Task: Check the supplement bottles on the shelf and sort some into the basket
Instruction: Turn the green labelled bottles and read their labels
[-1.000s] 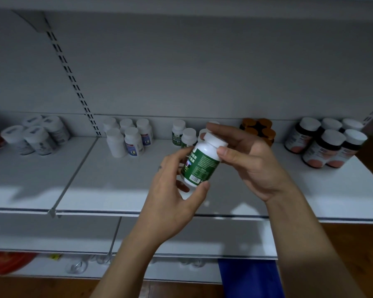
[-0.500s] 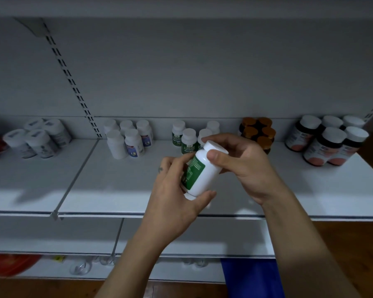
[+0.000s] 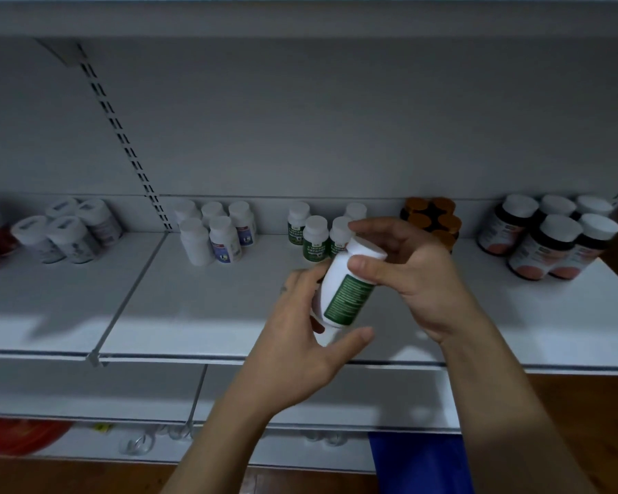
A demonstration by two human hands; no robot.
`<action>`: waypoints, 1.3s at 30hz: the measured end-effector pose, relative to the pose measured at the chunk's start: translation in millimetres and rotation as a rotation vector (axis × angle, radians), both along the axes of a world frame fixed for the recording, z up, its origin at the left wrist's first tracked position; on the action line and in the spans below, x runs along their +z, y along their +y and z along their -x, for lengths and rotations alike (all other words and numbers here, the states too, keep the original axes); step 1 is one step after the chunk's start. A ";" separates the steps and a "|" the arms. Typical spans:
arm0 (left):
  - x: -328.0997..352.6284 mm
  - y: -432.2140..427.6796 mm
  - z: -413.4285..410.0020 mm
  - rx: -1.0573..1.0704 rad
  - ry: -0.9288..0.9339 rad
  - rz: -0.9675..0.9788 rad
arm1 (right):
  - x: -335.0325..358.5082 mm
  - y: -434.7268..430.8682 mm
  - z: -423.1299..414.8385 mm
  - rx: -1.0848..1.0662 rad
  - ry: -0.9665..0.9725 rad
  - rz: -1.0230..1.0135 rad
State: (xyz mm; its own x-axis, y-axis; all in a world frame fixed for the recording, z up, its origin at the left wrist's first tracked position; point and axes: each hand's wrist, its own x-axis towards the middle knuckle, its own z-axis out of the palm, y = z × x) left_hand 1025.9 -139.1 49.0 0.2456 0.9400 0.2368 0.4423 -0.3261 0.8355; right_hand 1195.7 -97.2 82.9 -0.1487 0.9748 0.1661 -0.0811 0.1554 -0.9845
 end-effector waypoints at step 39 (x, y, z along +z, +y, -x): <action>-12.2 126.0 66.4 0.156 0.468 0.010 | -21.5 193.3 37.0 -0.392 -1.035 -0.111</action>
